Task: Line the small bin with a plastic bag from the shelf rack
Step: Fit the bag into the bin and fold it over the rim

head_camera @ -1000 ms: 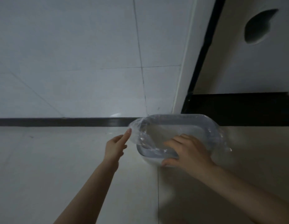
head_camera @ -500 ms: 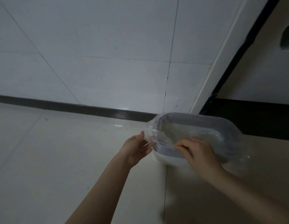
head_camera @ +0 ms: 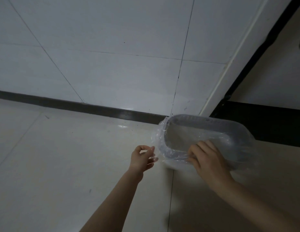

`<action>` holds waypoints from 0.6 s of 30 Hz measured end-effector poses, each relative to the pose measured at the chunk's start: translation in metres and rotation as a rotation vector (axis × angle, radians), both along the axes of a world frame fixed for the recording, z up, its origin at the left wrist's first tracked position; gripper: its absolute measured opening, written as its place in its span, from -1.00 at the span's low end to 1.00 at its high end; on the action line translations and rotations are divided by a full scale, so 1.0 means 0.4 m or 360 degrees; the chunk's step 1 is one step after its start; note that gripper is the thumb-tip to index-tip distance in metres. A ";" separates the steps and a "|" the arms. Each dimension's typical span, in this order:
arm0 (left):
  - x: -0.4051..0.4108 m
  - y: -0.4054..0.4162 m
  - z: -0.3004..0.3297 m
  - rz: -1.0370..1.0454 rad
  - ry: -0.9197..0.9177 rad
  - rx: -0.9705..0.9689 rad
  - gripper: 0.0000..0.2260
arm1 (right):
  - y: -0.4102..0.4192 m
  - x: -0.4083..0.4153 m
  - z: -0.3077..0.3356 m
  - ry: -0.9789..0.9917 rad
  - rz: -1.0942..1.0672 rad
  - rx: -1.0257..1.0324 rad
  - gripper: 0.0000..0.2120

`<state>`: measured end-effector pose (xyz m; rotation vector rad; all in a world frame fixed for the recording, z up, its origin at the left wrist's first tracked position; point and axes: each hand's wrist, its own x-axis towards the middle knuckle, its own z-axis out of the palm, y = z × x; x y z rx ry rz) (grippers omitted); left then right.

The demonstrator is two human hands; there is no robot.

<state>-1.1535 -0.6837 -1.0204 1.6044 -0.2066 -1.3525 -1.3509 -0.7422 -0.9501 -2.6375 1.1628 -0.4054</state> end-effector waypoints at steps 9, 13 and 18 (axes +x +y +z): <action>0.009 -0.003 0.126 -0.0427 -0.1379 -0.0939 -0.65 | -0.051 -0.083 0.052 -0.0328 -0.0157 0.0335 -0.72; -0.062 -0.051 0.137 -0.1205 -0.1926 -0.1032 -0.58 | -0.063 -0.110 0.057 -0.0070 -0.0164 0.0359 -0.71; -0.062 -0.079 0.103 -0.1476 -0.2227 -0.0797 -0.78 | -0.070 -0.159 0.033 0.0245 -0.0162 0.0334 -0.86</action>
